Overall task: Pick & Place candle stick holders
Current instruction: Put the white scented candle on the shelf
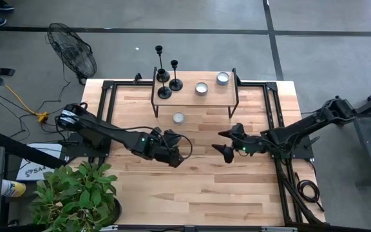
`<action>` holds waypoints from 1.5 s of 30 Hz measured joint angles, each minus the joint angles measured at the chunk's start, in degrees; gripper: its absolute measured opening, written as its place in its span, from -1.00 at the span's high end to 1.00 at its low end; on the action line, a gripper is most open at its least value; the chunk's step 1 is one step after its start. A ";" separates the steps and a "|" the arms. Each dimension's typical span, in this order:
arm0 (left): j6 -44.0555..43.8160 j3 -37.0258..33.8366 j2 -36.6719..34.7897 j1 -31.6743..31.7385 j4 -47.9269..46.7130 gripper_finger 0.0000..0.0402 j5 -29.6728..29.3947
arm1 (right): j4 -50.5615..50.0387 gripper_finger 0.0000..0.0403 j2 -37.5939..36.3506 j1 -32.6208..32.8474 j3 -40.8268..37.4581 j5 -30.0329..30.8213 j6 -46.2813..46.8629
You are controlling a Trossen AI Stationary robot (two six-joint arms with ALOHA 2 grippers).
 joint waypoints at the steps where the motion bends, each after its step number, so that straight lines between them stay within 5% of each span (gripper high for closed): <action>1: -0.13 -1.59 0.02 0.00 2.31 0.40 -0.41 | -0.06 -0.78 0.00 0.00 0.19 0.00 -1.05; 15: -3.97 -26.47 0.02 0.00 42.72 0.40 -8.29 | -4.73 -0.78 0.00 0.00 0.37 -7.17 -3.56; 23: 7.72 -30.20 0.68 0.80 42.44 0.40 -11.76 | -7.08 -0.78 0.00 -0.04 0.37 -8.00 -3.59; 45: 46.50 -30.09 1.03 16.60 47.28 0.40 5.35 | -11.21 -0.78 0.00 -6.31 0.37 -3.04 2.60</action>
